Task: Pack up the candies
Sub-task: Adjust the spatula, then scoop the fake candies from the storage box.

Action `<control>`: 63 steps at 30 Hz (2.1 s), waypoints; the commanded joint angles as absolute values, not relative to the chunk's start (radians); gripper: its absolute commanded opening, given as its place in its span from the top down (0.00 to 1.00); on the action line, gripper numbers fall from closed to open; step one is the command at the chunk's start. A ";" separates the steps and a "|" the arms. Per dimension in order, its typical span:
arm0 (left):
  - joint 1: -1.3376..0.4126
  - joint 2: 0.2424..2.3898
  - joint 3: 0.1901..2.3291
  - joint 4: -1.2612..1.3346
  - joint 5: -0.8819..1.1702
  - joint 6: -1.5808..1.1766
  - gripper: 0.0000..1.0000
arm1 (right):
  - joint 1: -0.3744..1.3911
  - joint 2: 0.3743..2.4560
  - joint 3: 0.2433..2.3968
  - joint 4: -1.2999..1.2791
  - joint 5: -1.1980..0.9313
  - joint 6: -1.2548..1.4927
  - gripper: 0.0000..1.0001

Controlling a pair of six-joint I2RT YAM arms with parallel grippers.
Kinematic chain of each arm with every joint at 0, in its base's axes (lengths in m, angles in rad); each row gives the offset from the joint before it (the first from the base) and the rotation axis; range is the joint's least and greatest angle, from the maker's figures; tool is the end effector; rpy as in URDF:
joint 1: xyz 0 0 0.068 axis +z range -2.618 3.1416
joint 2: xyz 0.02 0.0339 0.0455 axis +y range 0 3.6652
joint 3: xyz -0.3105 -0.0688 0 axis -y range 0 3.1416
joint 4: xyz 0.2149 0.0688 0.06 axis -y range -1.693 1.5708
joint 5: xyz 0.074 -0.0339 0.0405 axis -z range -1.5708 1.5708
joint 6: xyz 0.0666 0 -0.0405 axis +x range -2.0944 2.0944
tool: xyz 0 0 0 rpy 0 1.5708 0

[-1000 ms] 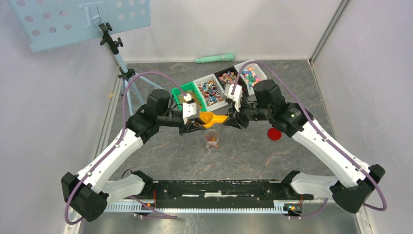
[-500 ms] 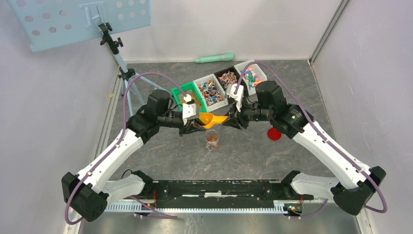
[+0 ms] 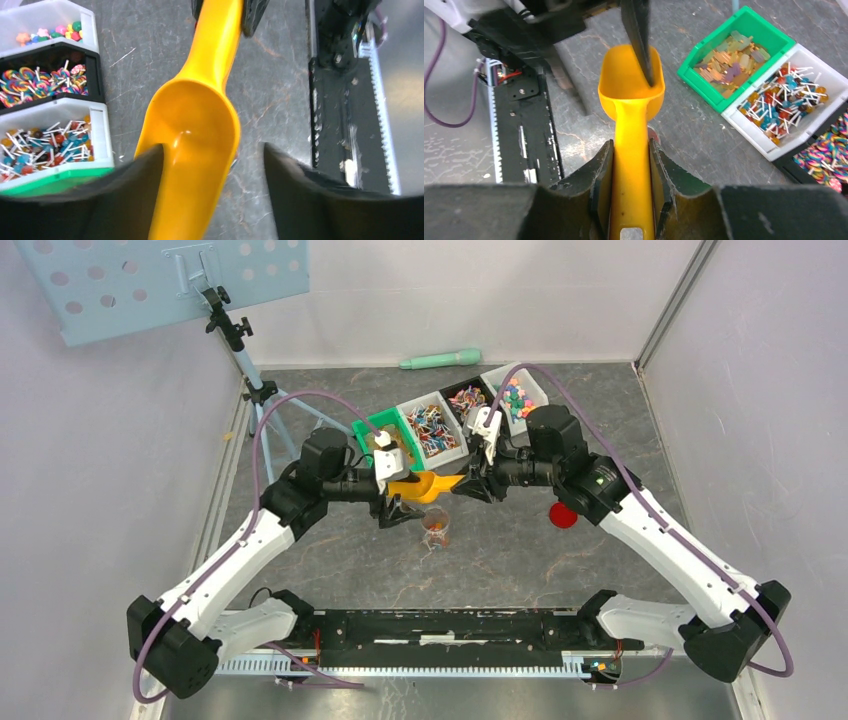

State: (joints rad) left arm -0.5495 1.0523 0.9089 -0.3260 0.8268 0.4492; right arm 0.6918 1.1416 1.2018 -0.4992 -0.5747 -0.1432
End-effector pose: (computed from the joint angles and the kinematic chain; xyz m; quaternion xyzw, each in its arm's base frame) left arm 0.1395 -0.1429 0.3580 0.5582 0.5844 -0.3659 0.4614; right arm 0.1458 0.1678 0.4134 -0.4671 0.6784 0.3696 0.4302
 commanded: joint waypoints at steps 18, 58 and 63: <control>-0.549 0.536 0.652 -0.167 0.045 0.099 0.00 | 0.690 1.488 1.610 -0.803 0.057 0.033 1.00; -0.550 0.488 0.629 -0.236 -0.102 0.119 0.00 | 0.692 1.994 1.803 -0.681 0.249 0.067 1.00; -0.549 0.488 0.630 -0.233 -0.108 0.118 0.00 | 0.693 1.891 1.602 -0.507 0.242 0.072 1.00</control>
